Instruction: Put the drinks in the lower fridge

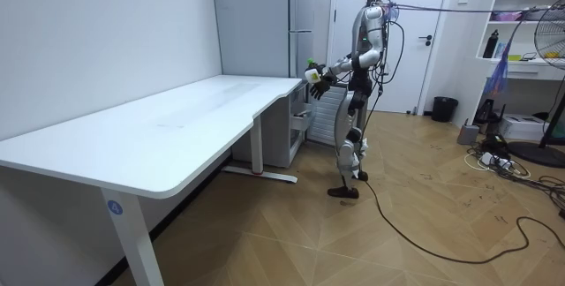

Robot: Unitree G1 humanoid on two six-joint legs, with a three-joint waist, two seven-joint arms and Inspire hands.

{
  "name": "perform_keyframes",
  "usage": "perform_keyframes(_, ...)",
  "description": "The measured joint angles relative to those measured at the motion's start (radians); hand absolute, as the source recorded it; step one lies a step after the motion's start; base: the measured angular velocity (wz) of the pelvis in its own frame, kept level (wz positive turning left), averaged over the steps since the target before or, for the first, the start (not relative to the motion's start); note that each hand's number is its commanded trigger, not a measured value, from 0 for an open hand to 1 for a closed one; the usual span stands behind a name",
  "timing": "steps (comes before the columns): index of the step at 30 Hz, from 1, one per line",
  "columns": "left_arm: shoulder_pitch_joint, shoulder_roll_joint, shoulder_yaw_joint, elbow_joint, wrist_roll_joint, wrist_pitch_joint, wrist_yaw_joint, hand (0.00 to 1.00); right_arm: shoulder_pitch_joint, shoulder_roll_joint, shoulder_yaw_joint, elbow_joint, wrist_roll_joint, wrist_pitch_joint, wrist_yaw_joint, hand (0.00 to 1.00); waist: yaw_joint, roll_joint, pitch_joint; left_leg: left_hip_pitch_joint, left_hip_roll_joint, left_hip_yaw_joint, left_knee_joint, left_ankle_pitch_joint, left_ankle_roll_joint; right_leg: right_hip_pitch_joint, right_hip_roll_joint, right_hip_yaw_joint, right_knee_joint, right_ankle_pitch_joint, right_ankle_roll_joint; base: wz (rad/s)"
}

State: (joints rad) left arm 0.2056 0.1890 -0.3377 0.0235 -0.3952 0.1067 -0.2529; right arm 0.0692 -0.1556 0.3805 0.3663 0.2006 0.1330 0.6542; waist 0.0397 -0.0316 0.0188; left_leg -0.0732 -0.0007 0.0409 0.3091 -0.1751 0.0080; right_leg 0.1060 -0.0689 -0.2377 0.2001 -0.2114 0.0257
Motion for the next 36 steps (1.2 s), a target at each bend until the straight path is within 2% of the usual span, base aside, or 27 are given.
perform_keyframes(6,0.001,0.003,-0.003,0.005,0.017,-0.002,-0.003,1.00,0.001,-0.001,0.006,0.002,0.005,0.000,-0.005,0.00,-0.001,0.000,0.0000,0.000,0.001,0.000,-0.003,0.000,0.000,0.001,0.001,0.000,0.001,0.000,0.000,0.00)
perform_keyframes(7,0.002,0.004,-0.003,0.005,0.017,-0.003,-0.003,1.00,0.001,-0.001,0.007,0.002,0.005,0.000,-0.005,0.15,-0.001,0.001,0.0001,0.000,0.001,0.000,-0.004,0.000,0.000,0.004,0.001,0.000,0.001,0.000,0.000,0.00)
perform_keyframes(8,0.004,0.004,-0.003,0.005,0.017,-0.004,-0.003,1.00,0.001,-0.001,0.008,0.002,0.004,0.000,-0.005,0.39,-0.001,0.001,0.0001,0.001,0.001,0.000,-0.004,0.000,0.000,0.005,0.001,0.000,0.001,0.000,0.000,0.00)
perform_keyframes(9,0.007,0.004,-0.003,0.005,0.017,-0.004,-0.004,1.00,0.001,-0.001,0.010,0.003,0.004,0.000,-0.005,0.49,-0.002,0.001,0.0001,0.004,0.001,0.000,-0.004,0.000,0.000,0.007,0.001,0.000,0.001,0.000,0.000,0.00)
perform_keyframes(12,0.007,0.004,-0.003,0.006,0.017,-0.004,-0.004,1.00,0.001,-0.001,0.012,0.003,0.004,0.000,-0.005,1.00,-0.002,0.002,0.0010,0.013,0.002,0.002,-0.007,0.000,-0.001,0.012,0.001,0.001,0.002,0.000,0.000,0.00)
perform_keyframes(18,0.008,0.009,-0.028,0.007,0.017,-0.025,-0.006,1.00,0.001,-0.003,0.011,0.005,0.006,0.001,-0.018,1.00,-0.004,0.008,0.0037,0.016,0.003,0.003,-0.009,-0.001,-0.001,0.013,0.001,0.001,0.002,0.000,0.000,0.00)
perform_keyframes(28,0.008,0.011,-0.044,0.006,0.006,-0.028,-0.034,1.00,0.001,-0.017,0.030,0.007,0.008,-0.001,-0.032,1.00,-0.003,0.012,-0.0032,0.019,0.001,0.005,-0.008,-0.001,-0.001,0.015,0.001,0.002,-0.013,0.001,-0.001,0.00)
perform_keyframes(36,0.008,0.011,-0.043,0.010,-0.028,-0.030,-0.042,1.00,0.001,-0.017,0.034,0.010,0.009,-0.005,-0.030,1.00,-0.004,0.009,-0.0014,0.033,0.002,0.014,-0.023,-0.001,-0.002,0.020,0.001,0.007,-0.012,0.001,-0.001,-0.03)
